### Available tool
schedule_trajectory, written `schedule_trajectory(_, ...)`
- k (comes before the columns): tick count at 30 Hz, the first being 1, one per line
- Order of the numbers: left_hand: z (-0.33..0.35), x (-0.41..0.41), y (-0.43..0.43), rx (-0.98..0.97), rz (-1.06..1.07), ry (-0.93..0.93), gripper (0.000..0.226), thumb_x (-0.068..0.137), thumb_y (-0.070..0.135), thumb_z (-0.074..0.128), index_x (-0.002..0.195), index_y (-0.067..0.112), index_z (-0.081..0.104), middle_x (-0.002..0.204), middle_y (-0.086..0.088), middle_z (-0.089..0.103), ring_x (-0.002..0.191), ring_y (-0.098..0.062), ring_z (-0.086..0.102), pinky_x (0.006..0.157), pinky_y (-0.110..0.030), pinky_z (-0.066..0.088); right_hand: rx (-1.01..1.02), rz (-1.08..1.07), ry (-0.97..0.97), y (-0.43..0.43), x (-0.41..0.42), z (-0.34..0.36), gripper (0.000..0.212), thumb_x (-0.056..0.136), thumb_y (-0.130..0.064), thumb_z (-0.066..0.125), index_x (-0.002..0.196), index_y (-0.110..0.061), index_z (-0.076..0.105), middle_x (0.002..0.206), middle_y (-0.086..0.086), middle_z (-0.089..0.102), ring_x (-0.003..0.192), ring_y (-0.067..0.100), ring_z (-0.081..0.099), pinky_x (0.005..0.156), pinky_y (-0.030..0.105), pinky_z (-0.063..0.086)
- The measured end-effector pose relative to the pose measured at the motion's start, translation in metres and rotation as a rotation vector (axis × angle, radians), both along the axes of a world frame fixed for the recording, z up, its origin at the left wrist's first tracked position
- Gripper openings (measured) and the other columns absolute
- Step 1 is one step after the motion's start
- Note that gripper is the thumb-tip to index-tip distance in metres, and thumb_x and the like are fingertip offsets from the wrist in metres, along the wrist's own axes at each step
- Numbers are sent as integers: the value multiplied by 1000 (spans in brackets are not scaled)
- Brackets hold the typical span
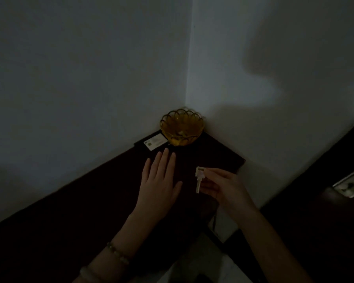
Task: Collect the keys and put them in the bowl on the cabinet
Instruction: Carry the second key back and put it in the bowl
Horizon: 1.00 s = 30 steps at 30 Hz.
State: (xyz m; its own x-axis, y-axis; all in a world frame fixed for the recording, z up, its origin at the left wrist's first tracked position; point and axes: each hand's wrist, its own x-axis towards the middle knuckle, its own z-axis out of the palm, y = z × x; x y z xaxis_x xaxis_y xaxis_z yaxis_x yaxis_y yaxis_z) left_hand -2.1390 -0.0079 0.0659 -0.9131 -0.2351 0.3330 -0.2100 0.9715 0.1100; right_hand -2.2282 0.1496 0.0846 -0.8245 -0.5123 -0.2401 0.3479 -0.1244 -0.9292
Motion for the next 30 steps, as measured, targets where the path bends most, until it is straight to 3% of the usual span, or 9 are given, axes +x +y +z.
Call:
schedule_trajectory(9,1,-69,-31,-5,39,31,74,81,35,66,139,3,34,145,-19,37,135,-33,32,108,-55,29,-8,59,20,-40,-87,9,24,86,-8,58,72,-16,75,74,2,76,69,16,70,57,26,56)
schedule_trajectory(14,-5,-106,-42,12,84,16,75,81,35,65,140,4,31,147,-16,34,136,-31,29,109,-54,26,-39,85,53,-64,-147,14,21,84,-4,58,76,-17,72,74,0,75,67,15,70,57,24,57)
schedule_trajectory(17,-11,-123,-46,20,113,4,74,81,36,65,140,4,32,147,-15,35,136,-30,30,109,-54,25,7,109,121,-86,-183,16,21,83,-3,61,73,-18,71,77,6,73,68,19,69,61,30,59)
schedule_trajectory(25,-27,-139,-50,39,203,-77,71,83,37,61,140,5,33,147,-15,35,135,-28,33,107,-55,31,400,356,350,-148,-247,-16,14,79,4,65,74,-9,63,75,16,63,51,11,66,47,20,55)
schedule_trajectory(27,-30,-139,-50,45,218,-110,70,83,38,62,139,5,35,146,-15,37,134,-28,35,106,-55,33,526,426,437,-159,-254,-28,14,78,3,66,73,-9,63,77,17,64,56,17,68,48,24,57)
schedule_trajectory(30,-33,-138,-51,40,229,-140,68,83,38,61,137,5,38,144,-15,41,133,-29,36,105,-56,33,692,511,537,-170,-259,-40,22,78,0,67,65,-18,63,71,6,66,64,21,68,52,28,58)
